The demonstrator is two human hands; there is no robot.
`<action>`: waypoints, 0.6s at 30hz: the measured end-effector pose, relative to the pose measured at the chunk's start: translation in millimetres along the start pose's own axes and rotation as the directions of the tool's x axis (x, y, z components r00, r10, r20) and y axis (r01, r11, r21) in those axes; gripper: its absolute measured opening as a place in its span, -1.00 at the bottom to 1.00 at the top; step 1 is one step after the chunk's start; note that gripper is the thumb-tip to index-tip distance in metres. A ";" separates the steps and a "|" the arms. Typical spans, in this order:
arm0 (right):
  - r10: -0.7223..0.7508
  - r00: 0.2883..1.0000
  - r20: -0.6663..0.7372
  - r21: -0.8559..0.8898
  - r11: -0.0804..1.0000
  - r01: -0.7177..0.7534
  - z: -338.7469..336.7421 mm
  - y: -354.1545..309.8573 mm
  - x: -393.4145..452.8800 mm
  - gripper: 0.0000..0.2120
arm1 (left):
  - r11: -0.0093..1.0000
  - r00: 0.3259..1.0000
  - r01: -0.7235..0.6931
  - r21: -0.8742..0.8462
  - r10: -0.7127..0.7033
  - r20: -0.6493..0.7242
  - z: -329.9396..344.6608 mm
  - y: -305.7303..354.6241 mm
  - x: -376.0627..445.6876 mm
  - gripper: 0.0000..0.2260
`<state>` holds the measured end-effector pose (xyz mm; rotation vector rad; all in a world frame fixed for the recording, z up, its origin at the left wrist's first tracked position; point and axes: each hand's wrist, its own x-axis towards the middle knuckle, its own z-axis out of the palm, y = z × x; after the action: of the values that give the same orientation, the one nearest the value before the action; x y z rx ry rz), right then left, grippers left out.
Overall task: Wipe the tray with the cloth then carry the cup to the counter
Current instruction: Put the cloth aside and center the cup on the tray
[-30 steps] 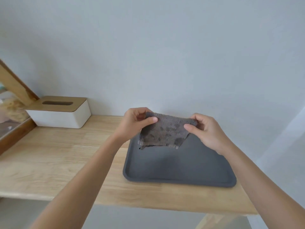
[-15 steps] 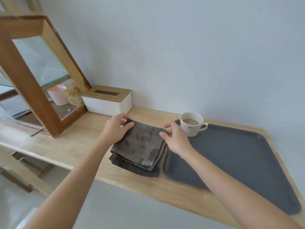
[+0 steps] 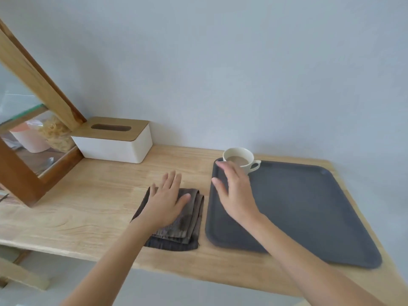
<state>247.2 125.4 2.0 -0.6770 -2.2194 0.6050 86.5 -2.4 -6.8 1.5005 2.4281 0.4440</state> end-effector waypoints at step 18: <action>0.396 0.897 0.197 0.121 0.898 -0.423 -77.0 93.7 32.4 -0.53 | 0.713 0.982 -0.186 -0.676 0.118 -0.146 31.9 100.8 109.2 -0.37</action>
<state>312.1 232.5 10.6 -1.0560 -2.1565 1.0779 133.2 142.2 -3.2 1.3332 1.8404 1.3121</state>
